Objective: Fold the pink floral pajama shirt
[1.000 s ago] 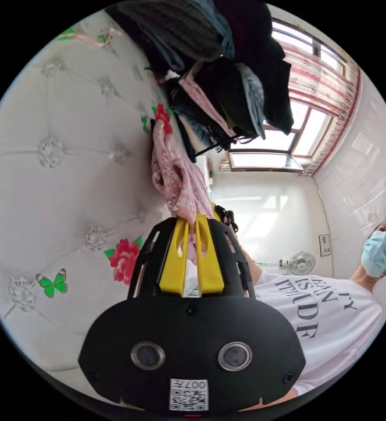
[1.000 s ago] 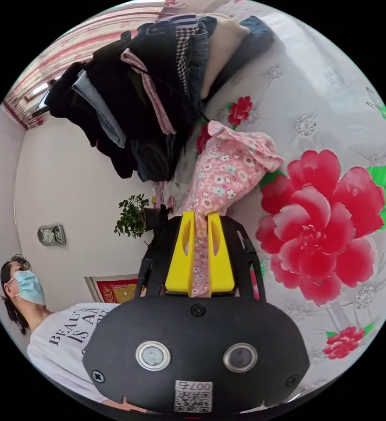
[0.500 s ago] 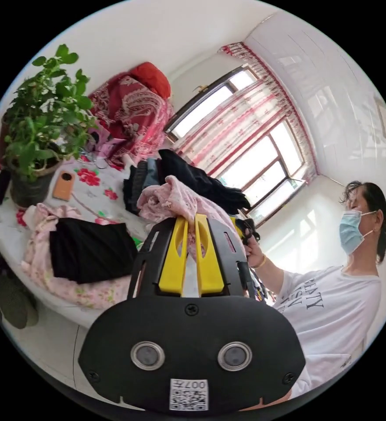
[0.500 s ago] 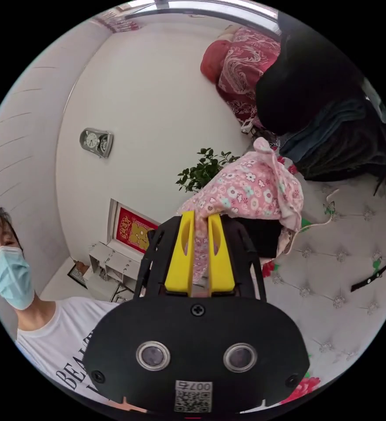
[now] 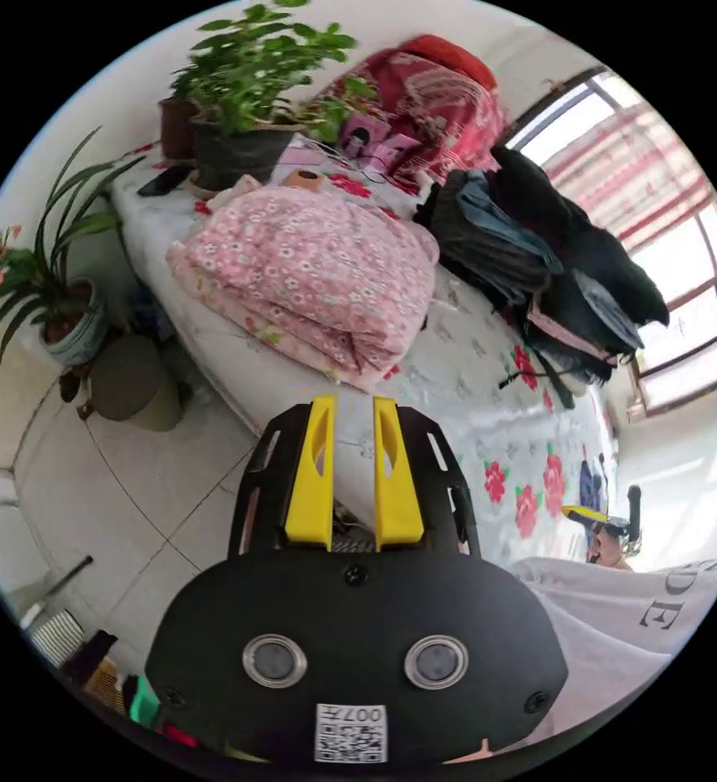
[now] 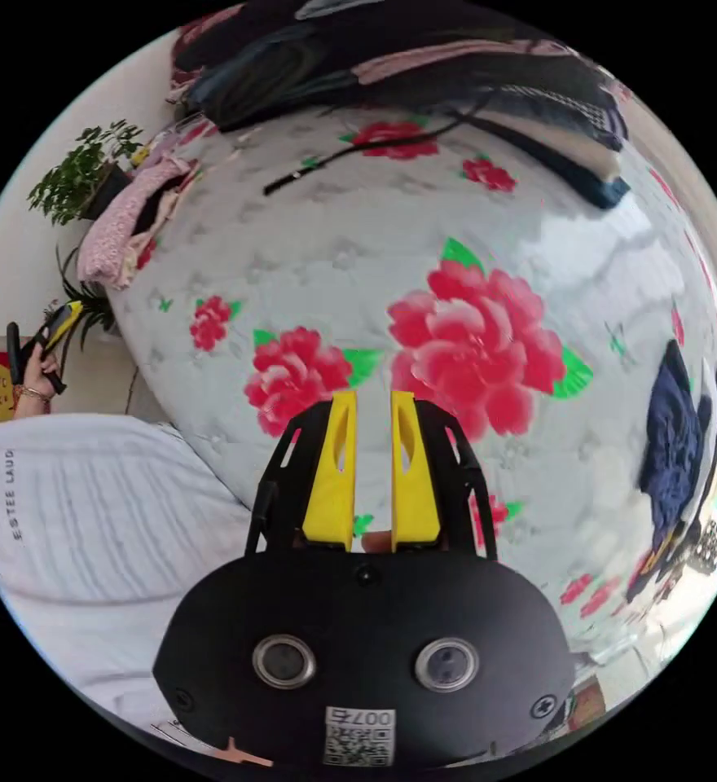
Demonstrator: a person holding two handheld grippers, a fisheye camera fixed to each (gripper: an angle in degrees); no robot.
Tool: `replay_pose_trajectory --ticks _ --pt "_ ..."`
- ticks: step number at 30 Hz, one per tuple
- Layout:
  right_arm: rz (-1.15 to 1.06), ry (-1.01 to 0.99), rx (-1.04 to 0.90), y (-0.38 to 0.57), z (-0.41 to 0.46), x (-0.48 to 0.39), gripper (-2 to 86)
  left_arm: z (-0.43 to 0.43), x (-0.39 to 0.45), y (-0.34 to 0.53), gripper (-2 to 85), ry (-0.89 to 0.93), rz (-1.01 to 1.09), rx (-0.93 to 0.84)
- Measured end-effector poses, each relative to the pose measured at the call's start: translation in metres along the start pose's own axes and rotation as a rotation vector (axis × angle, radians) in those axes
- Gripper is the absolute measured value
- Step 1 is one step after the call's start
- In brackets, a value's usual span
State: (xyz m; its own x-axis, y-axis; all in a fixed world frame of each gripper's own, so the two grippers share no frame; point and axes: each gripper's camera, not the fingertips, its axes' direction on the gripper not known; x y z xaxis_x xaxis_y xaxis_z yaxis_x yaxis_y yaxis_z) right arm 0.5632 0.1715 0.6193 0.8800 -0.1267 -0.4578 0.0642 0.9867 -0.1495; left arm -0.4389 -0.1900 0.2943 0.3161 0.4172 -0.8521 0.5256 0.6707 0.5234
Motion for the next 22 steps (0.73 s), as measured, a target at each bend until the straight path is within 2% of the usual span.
replay_pose_trajectory --ticks 4,6,8,12,14,16,18,22 --pt "0.077 0.181 -0.079 0.088 0.026 0.032 5.7 0.090 0.115 0.020 7.1 0.002 0.285 -0.118" --pt "0.068 0.181 -0.135 0.107 0.049 0.029 5.5 0.155 0.192 0.048 7.1 0.045 0.430 -0.194" --pt "0.112 0.183 0.065 0.131 0.042 0.016 5.3 0.207 0.244 0.075 6.9 0.069 0.505 -0.255" --pt "0.118 0.127 0.155 0.145 0.028 0.019 5.2 0.317 0.335 0.135 6.9 0.098 0.632 -0.402" --pt "0.124 -0.053 0.179 0.149 0.012 0.045 5.2 0.357 0.364 0.157 7.0 0.077 0.680 -0.442" --pt "0.176 -0.104 0.174 0.153 -0.001 0.075 5.3 0.391 0.386 0.176 7.0 0.049 0.714 -0.471" --pt "0.246 -0.063 0.233 0.164 -0.022 0.113 5.4 0.432 0.404 0.197 7.0 0.012 0.734 -0.503" --pt "0.473 0.046 0.381 0.199 -0.090 0.251 5.9 0.496 0.413 0.226 7.2 -0.086 0.735 -0.578"
